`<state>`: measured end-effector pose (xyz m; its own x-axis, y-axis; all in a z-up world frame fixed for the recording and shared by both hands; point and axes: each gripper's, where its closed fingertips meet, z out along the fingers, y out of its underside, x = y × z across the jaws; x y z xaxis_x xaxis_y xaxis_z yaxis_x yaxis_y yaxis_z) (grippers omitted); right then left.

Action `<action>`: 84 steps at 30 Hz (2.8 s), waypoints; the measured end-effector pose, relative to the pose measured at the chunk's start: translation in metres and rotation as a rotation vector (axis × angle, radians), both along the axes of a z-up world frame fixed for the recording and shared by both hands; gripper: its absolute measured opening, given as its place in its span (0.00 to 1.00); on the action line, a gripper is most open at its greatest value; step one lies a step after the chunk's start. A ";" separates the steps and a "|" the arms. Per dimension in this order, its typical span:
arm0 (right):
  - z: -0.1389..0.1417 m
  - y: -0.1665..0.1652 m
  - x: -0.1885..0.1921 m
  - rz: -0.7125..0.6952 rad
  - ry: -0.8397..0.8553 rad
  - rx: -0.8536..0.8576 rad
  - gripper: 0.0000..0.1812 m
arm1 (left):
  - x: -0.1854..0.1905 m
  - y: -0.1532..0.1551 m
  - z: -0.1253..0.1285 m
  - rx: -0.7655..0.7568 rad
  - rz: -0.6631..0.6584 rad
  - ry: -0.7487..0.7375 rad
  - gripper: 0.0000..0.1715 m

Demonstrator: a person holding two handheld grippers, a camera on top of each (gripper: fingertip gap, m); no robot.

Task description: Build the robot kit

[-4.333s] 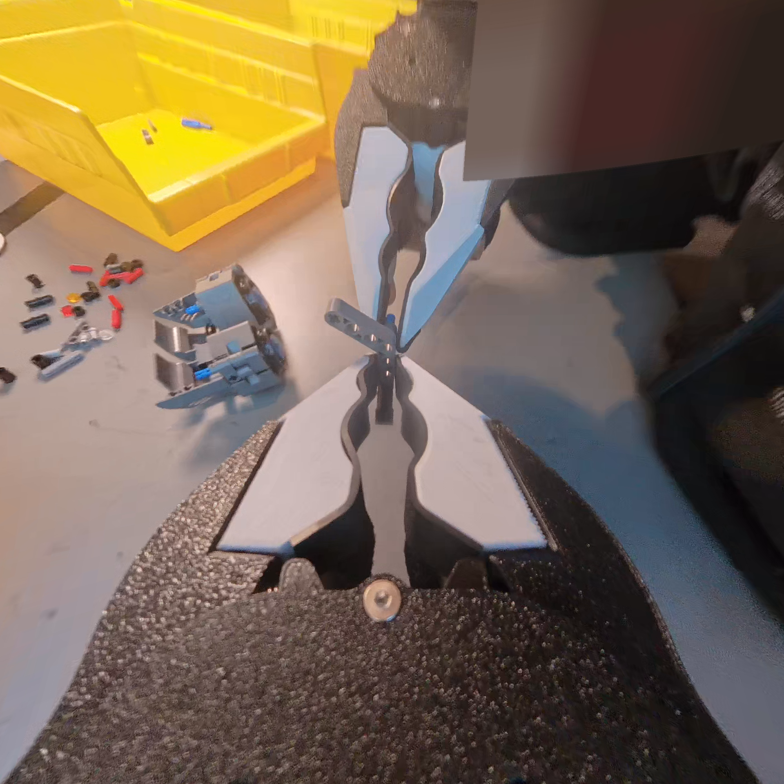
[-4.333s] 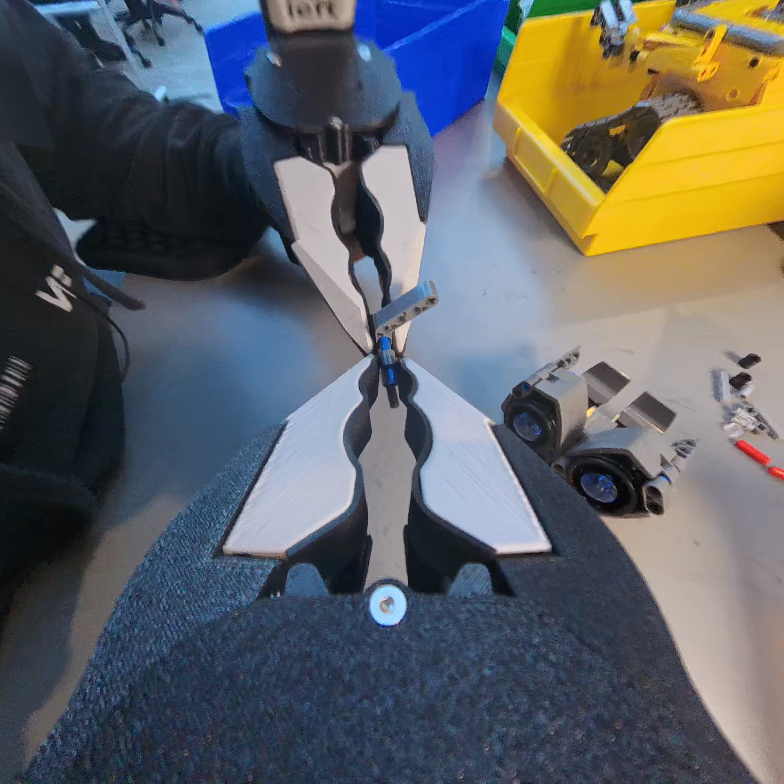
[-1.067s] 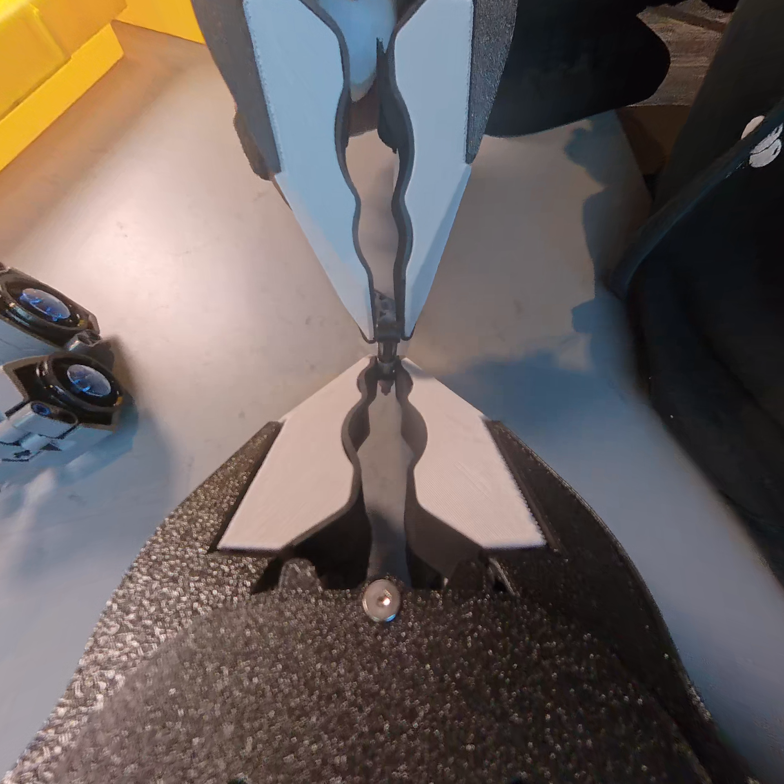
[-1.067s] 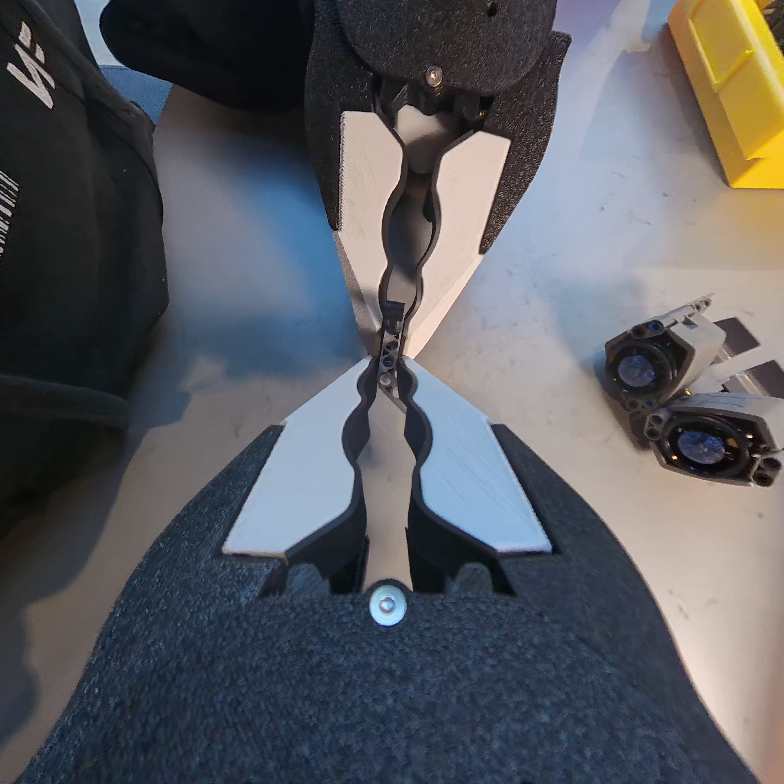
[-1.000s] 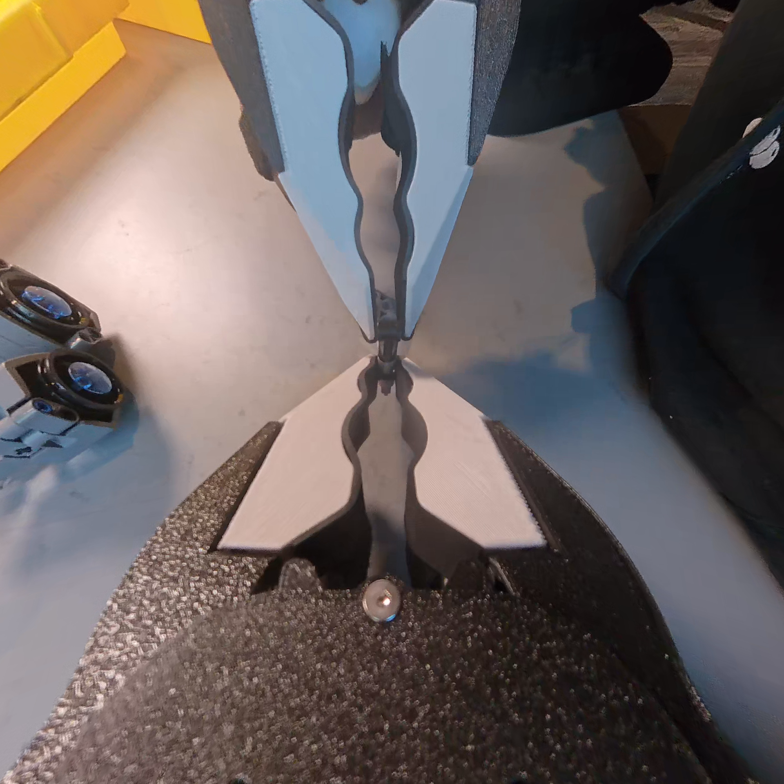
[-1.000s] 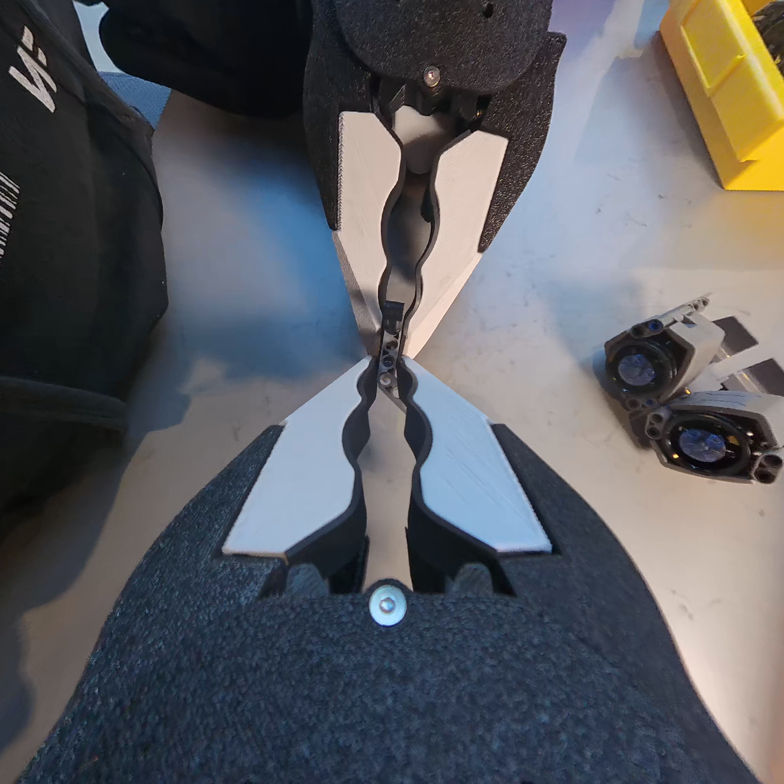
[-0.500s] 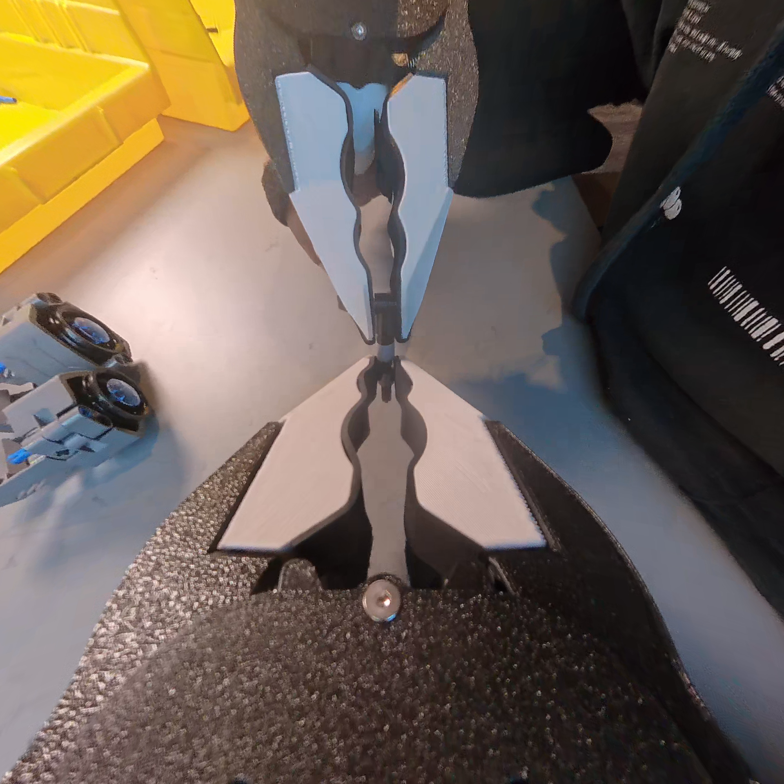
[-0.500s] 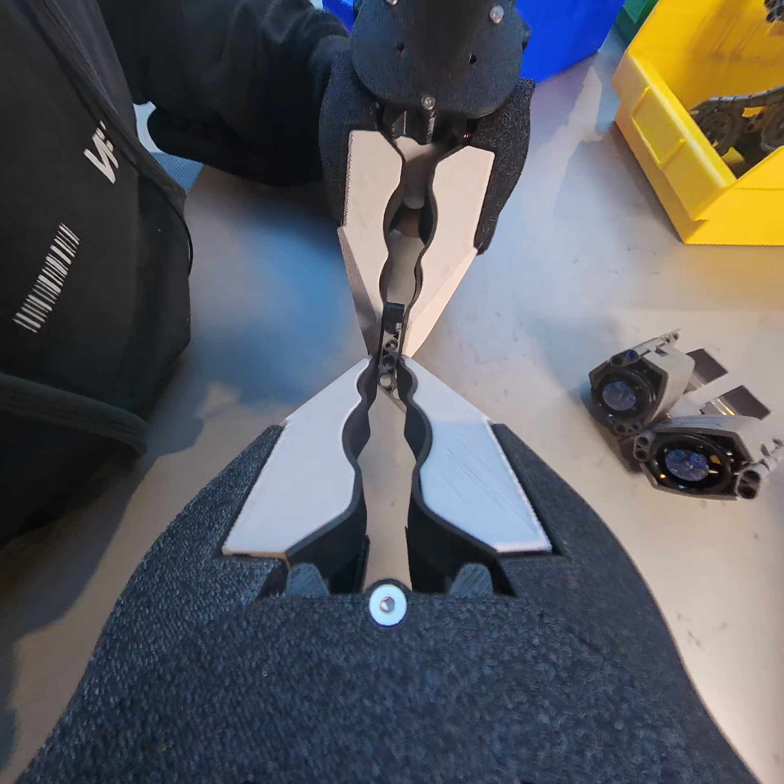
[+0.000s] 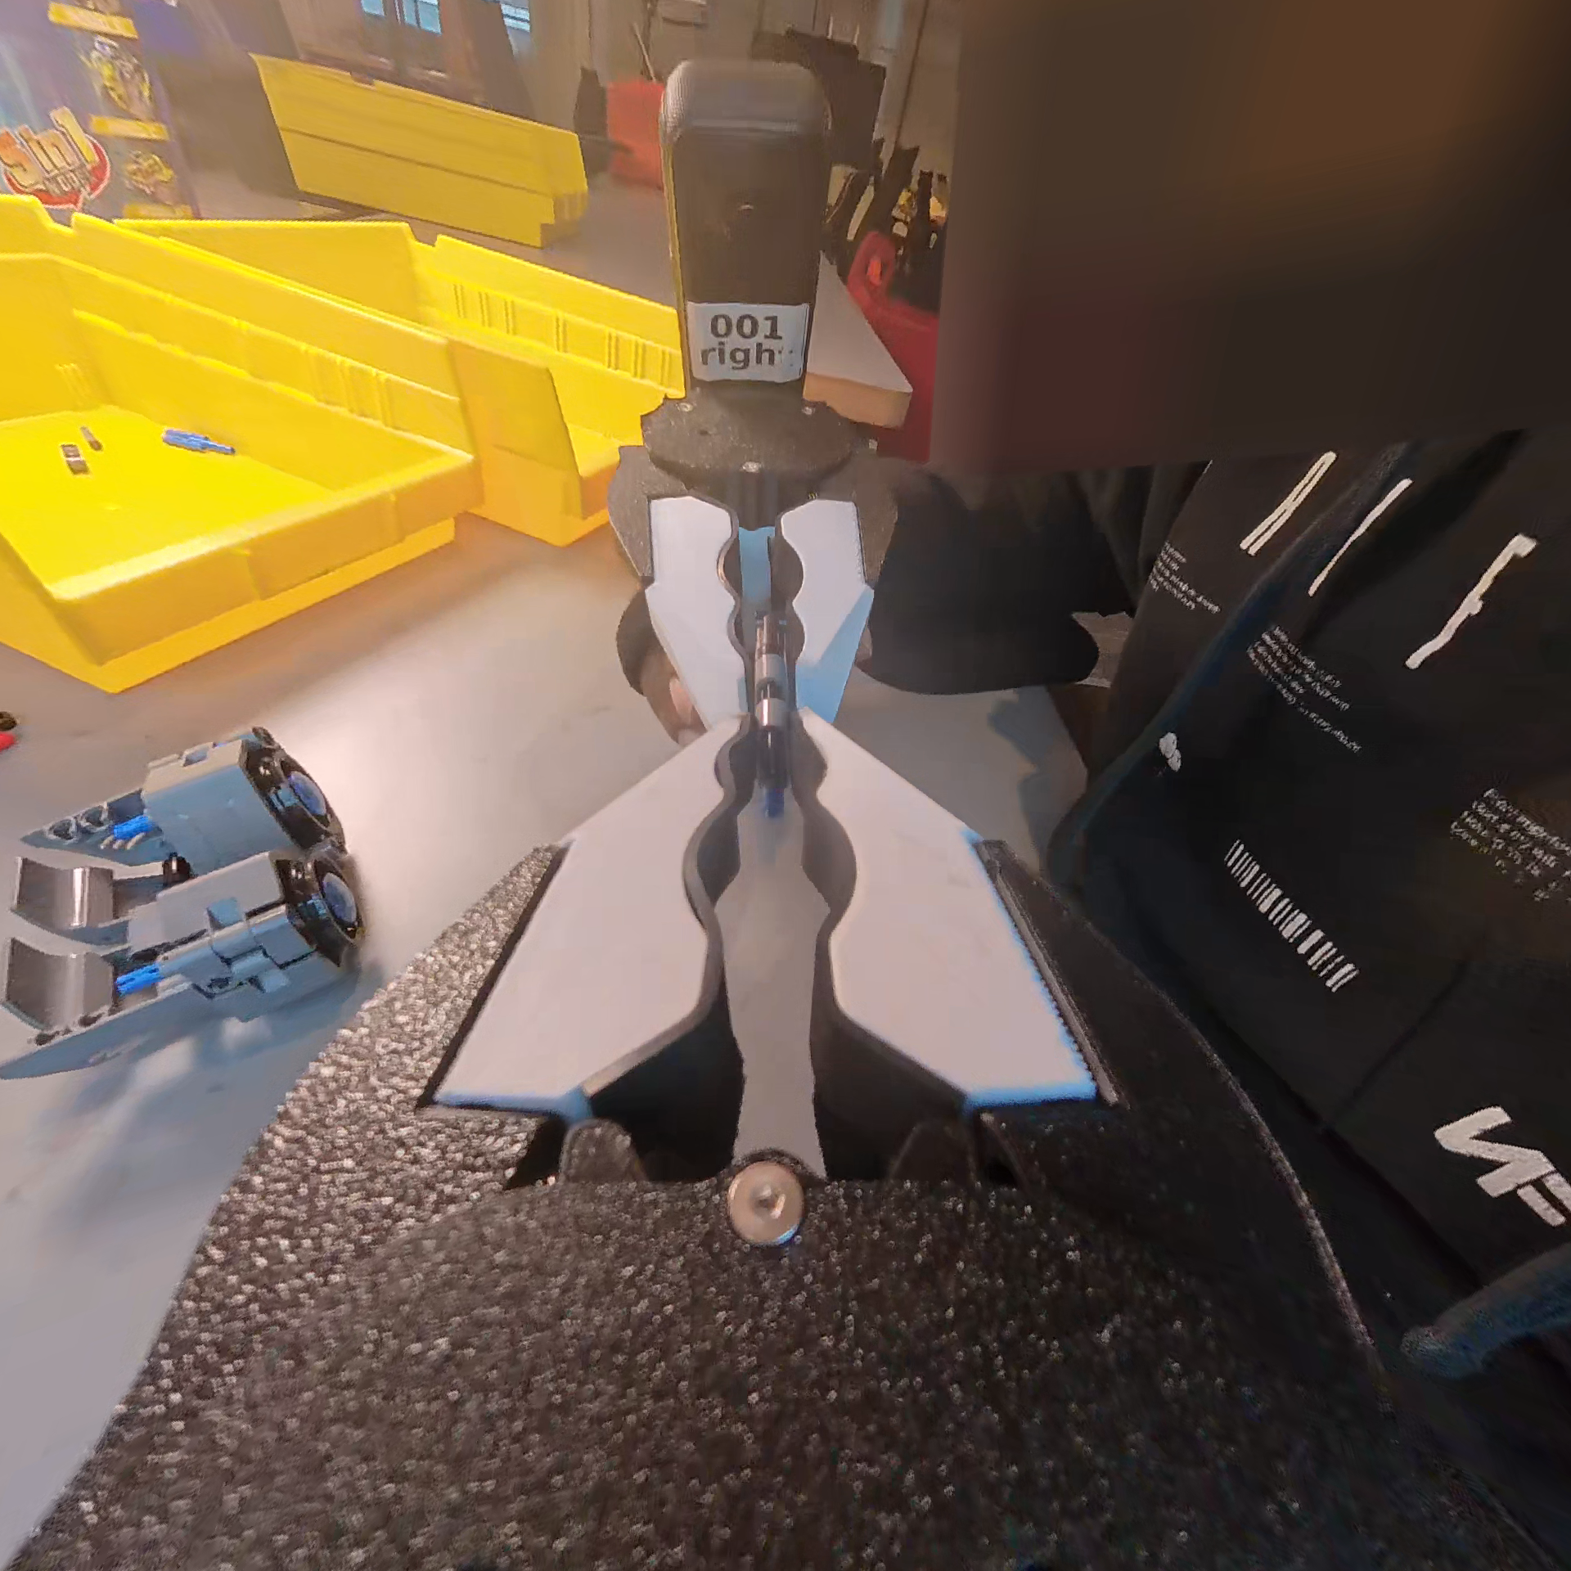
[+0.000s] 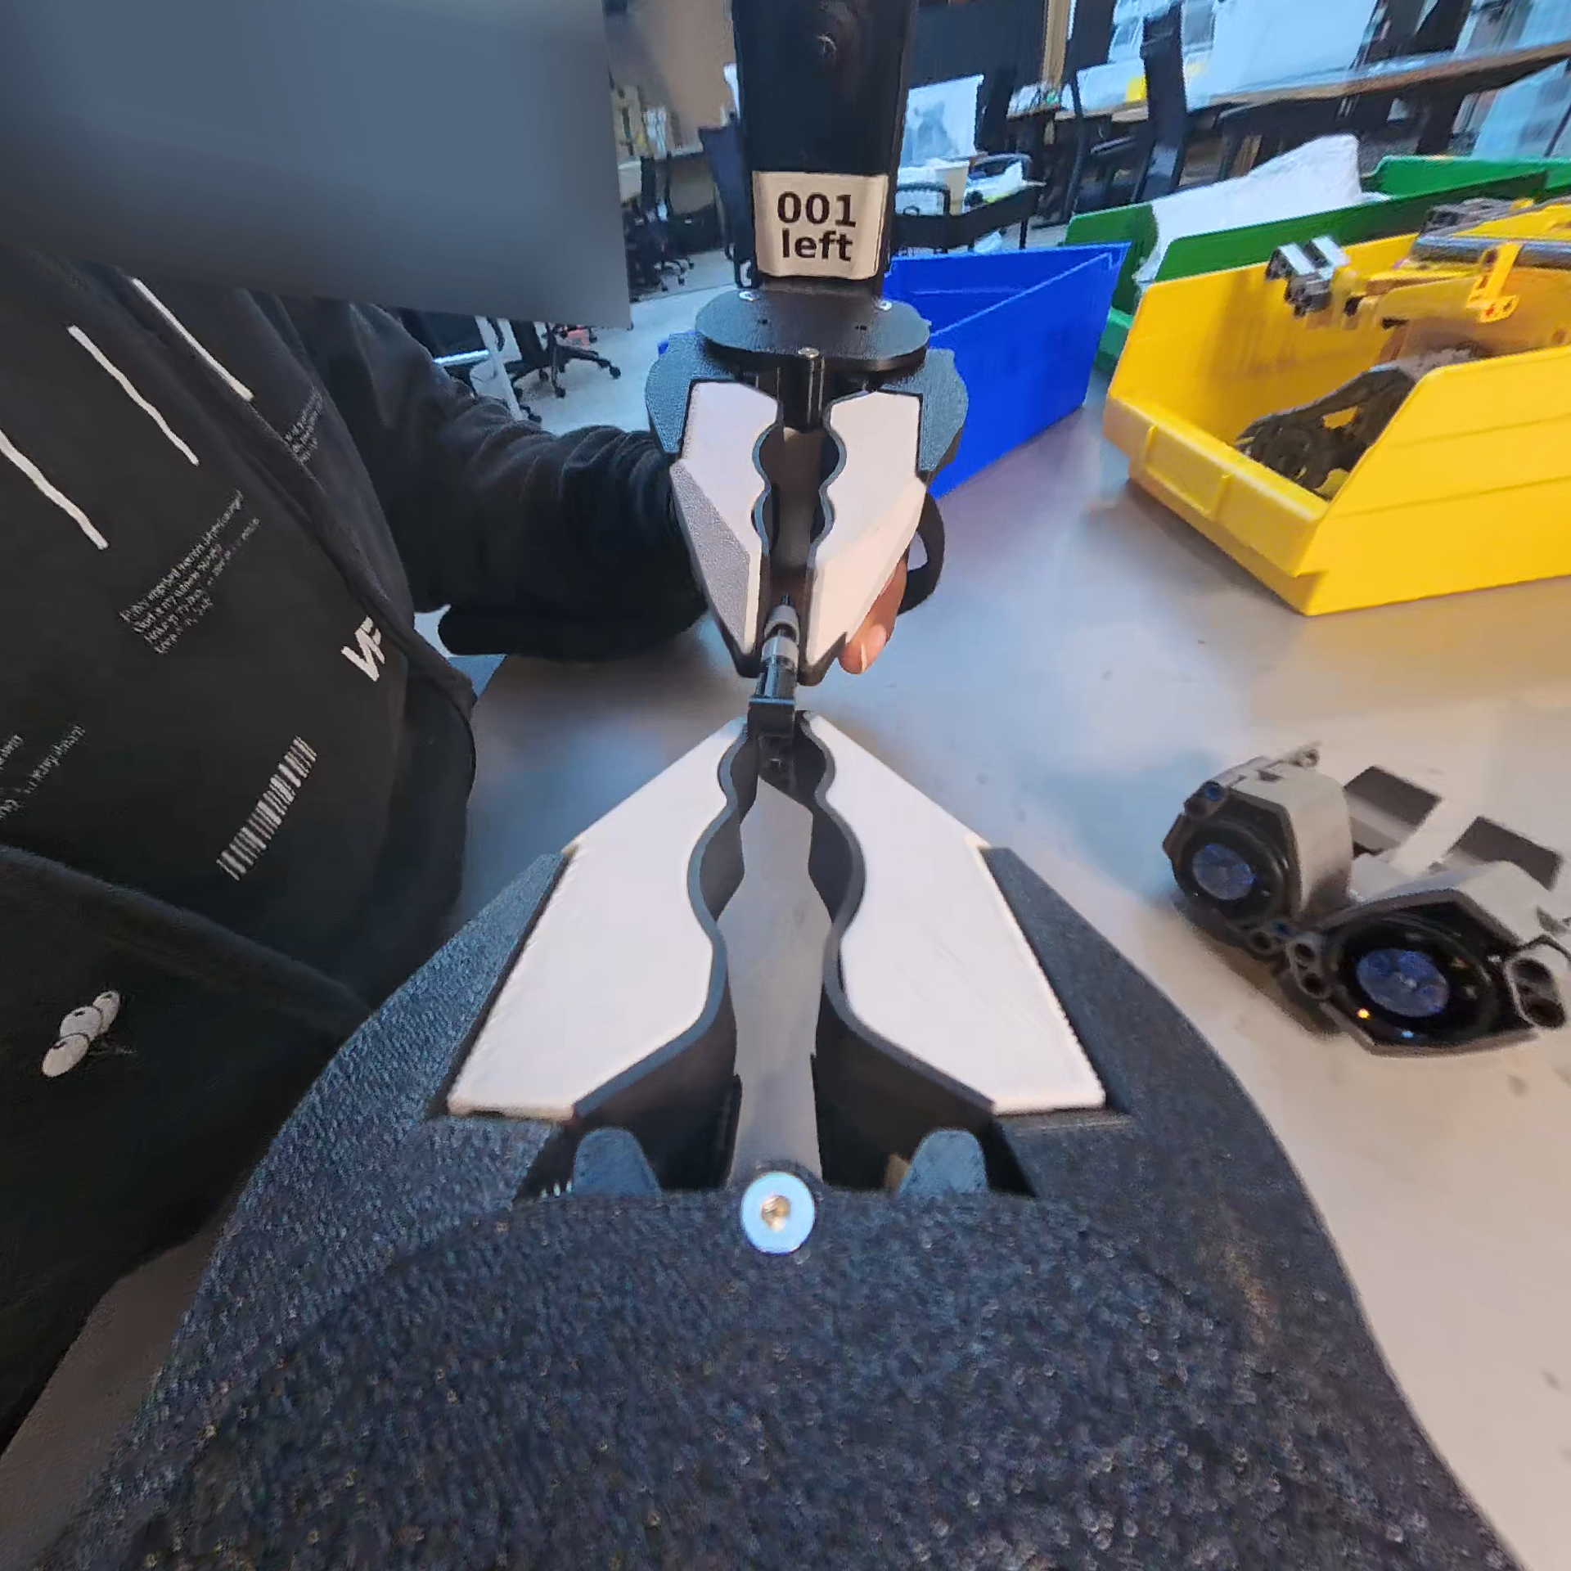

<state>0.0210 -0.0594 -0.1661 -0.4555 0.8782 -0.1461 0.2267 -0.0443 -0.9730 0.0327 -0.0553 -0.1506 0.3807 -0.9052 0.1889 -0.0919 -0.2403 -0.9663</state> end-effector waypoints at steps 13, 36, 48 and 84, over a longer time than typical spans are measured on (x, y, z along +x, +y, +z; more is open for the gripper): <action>-0.063 -0.005 -0.008 -0.002 -0.232 0.415 0.09 | -0.001 -0.011 -0.057 -0.046 -0.027 0.404 0.04; -0.091 0.010 0.031 0.045 -0.445 0.495 0.09 | 0.027 0.002 -0.089 0.001 -0.040 0.579 0.04; -0.090 0.009 0.028 0.078 -0.403 0.359 0.03 | 0.014 0.001 -0.100 -0.036 -0.047 0.549 0.17; -0.060 0.005 0.023 0.122 -0.277 0.316 0.03 | 0.012 -0.005 -0.076 -0.051 -0.109 0.359 0.15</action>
